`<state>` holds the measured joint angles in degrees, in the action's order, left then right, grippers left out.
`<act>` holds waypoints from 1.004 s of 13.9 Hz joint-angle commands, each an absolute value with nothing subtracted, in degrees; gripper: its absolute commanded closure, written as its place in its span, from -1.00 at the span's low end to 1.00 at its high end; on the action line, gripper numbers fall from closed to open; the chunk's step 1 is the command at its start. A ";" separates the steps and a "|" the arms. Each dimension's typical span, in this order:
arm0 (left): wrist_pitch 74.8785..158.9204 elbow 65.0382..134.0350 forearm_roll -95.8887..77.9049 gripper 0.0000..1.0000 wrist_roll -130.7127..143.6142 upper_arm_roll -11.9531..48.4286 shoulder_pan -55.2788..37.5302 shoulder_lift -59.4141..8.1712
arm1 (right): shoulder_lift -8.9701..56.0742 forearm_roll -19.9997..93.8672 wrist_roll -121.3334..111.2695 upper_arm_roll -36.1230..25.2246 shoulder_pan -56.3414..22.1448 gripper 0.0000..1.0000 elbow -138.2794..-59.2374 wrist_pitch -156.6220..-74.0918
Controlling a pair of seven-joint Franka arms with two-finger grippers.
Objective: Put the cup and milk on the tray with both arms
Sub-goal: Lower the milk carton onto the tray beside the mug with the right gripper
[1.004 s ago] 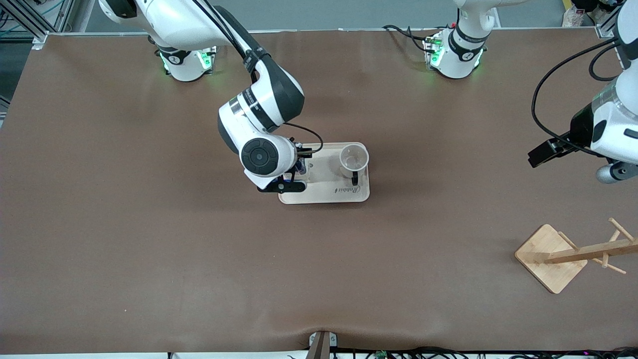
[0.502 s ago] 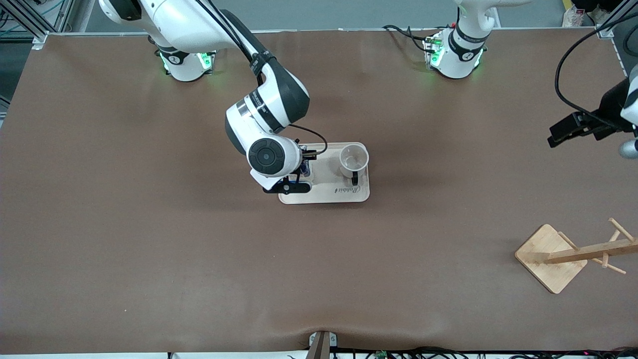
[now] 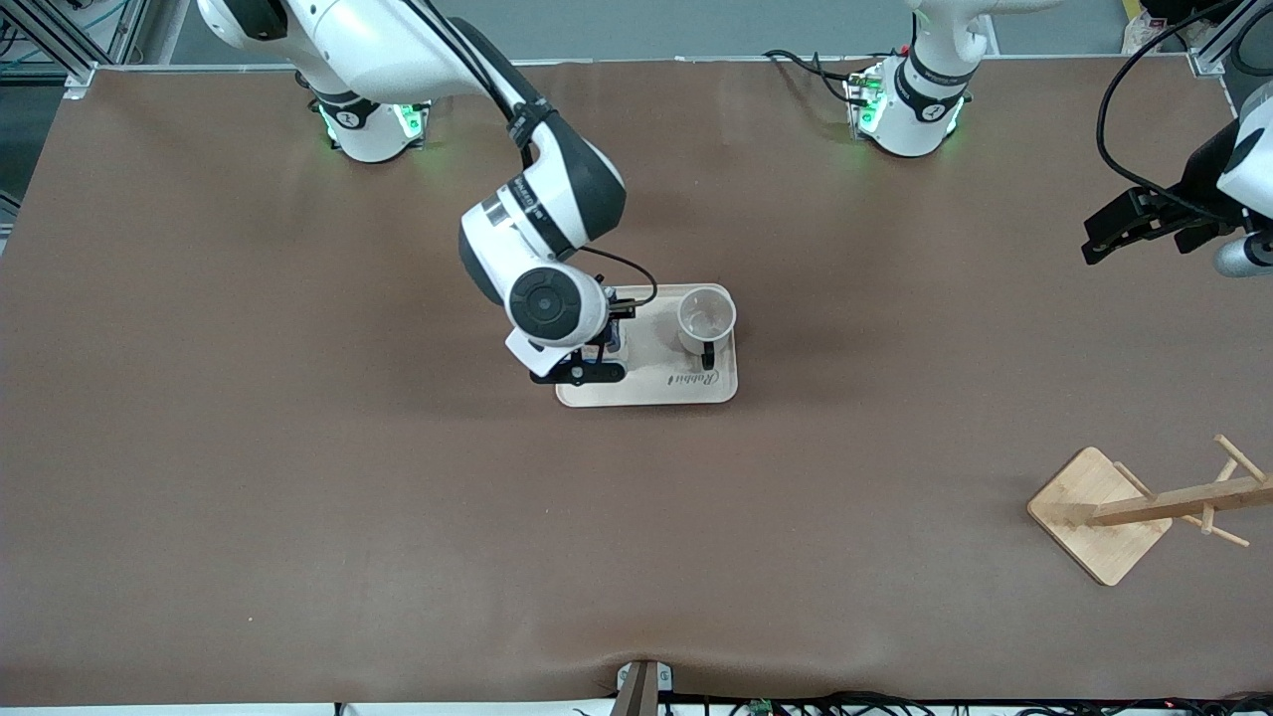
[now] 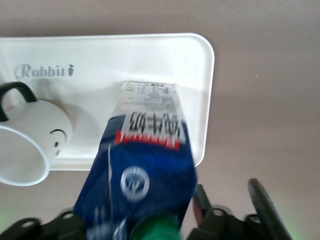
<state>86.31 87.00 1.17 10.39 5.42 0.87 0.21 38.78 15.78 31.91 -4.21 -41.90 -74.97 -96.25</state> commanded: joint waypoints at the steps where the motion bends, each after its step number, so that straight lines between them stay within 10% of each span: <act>1: 85.43 87.89 0.09 -1.00 11.59 5.97 0.79 1.49 | 38.67 14.06 31.73 -4.57 -42.72 -1.00 -75.06 -96.77; 14: 85.25 87.71 0.70 -1.00 13.45 6.50 1.32 0.88 | 38.14 21.27 33.74 -4.48 -38.94 -1.00 -70.32 -93.69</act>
